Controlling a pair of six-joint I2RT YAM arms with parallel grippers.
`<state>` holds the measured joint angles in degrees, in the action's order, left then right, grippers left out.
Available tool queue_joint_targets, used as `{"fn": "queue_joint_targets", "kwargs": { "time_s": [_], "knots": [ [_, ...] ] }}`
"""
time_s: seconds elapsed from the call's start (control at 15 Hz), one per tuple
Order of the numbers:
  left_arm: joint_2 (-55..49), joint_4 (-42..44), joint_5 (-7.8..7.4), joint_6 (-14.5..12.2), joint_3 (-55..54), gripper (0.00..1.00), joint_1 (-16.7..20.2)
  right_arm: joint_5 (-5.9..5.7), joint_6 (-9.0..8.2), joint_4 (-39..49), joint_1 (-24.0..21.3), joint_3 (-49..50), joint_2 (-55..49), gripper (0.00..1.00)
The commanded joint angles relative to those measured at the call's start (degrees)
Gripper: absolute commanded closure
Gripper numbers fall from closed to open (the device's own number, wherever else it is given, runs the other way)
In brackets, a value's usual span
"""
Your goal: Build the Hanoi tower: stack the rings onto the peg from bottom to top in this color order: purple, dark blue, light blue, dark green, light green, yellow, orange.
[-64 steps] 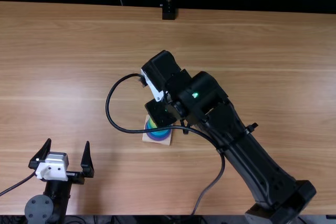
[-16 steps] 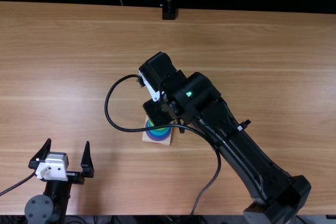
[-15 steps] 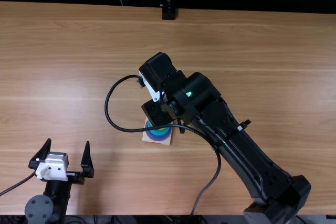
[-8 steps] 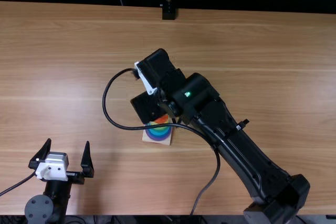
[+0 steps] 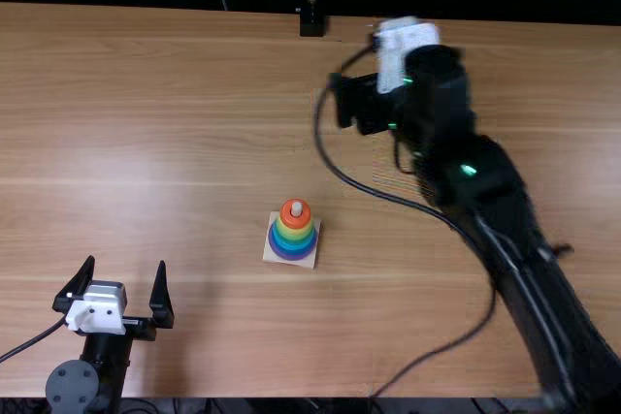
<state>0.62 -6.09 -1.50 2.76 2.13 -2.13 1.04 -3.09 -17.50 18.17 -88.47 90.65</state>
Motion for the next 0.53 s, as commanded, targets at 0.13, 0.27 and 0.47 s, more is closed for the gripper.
{"fn": "queue_joint_targets", "kwargs": {
  "time_s": [0.13, 0.27, 0.47],
  "knots": [
    [-0.6, -0.3, 0.44, -0.8, -2.1, 0.0, 0.4, 0.12, 0.25, 17.6, -8.3, 17.1, -18.6, 0.0],
    [-0.6, -0.3, 0.44, -0.8, -2.1, 0.0, 0.4, 0.54, 1.72, 25.7, -10.4, 28.4, -27.1, 0.0],
    [-0.6, -0.3, 0.44, -0.8, -2.1, 0.0, 0.4, 0.44, 7.0, 29.0, -10.6, 43.6, -42.7, 0.0]
  ]
}}
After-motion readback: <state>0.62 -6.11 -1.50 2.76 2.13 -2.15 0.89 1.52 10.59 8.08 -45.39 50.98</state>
